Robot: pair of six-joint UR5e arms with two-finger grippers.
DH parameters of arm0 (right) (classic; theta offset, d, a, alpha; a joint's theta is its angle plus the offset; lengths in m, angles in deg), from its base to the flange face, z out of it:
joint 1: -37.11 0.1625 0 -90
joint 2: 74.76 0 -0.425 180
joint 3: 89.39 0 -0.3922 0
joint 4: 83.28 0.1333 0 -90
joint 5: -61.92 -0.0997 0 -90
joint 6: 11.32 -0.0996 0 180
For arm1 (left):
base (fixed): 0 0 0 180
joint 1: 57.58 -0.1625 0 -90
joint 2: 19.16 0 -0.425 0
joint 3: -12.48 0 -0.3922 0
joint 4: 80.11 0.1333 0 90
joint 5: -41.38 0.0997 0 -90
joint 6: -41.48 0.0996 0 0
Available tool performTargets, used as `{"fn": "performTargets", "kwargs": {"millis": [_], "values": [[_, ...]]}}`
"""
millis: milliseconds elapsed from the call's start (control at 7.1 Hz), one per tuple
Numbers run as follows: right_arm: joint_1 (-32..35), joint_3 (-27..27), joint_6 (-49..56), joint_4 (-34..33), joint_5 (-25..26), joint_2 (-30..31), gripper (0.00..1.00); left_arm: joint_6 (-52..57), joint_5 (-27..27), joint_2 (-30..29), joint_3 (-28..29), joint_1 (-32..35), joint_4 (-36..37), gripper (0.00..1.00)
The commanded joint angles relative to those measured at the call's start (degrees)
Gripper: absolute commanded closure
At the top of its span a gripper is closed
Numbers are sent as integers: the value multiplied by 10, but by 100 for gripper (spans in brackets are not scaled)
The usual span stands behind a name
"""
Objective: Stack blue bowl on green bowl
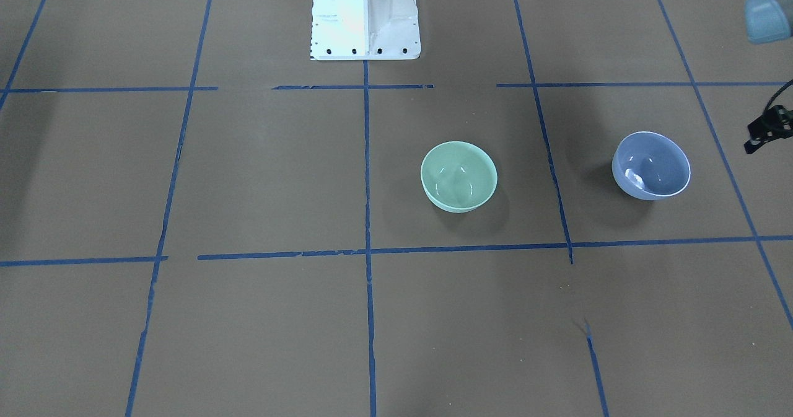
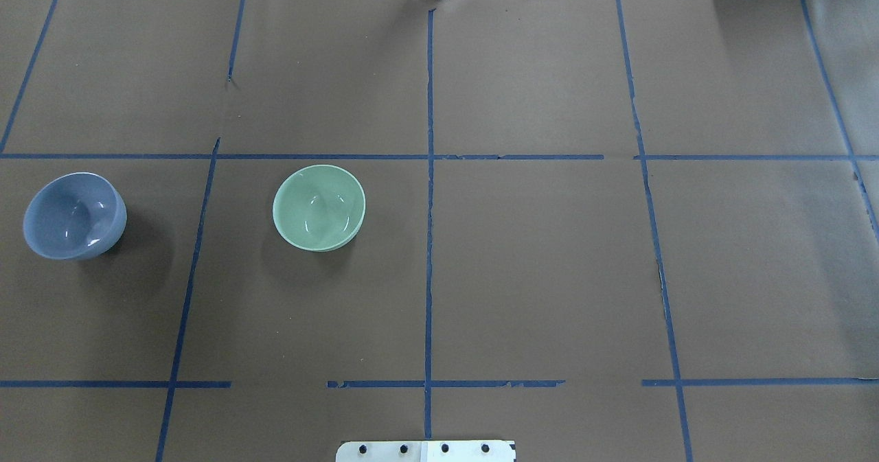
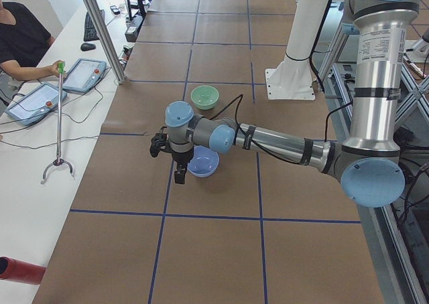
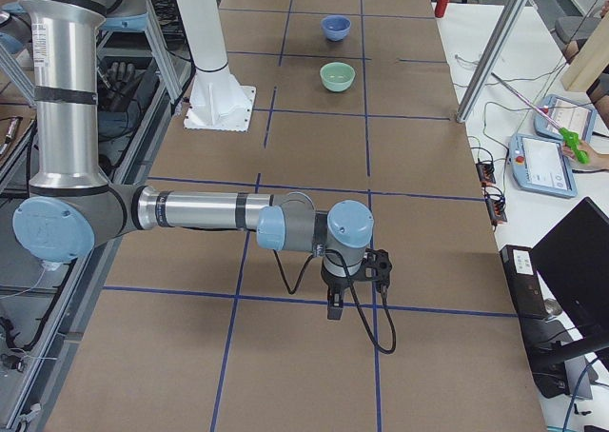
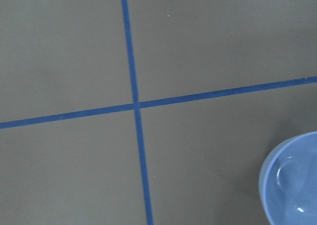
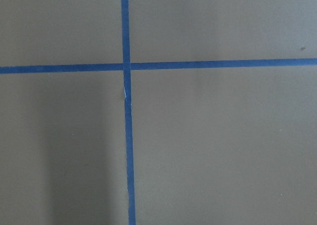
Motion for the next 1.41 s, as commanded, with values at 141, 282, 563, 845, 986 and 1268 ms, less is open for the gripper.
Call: {"fn": "performTargets", "kwargs": {"millis": [141,282,563,845,986,1268], "values": [[0,0,0,0,0,0,0,-150,51,8,36,-97,-101,0],[0,0,0,0,0,0,0,-170,51,19,50,-107,-135,0],[0,0,0,0,0,0,0,-205,51,33,71,-133,-190,0],[0,0,0,0,0,0,0,-205,48,33,73,-138,-191,8],[0,0,0,0,0,0,0,-205,47,33,73,-138,-191,44],[0,0,0,0,0,0,0,-206,46,33,67,-138,-191,96]]}}
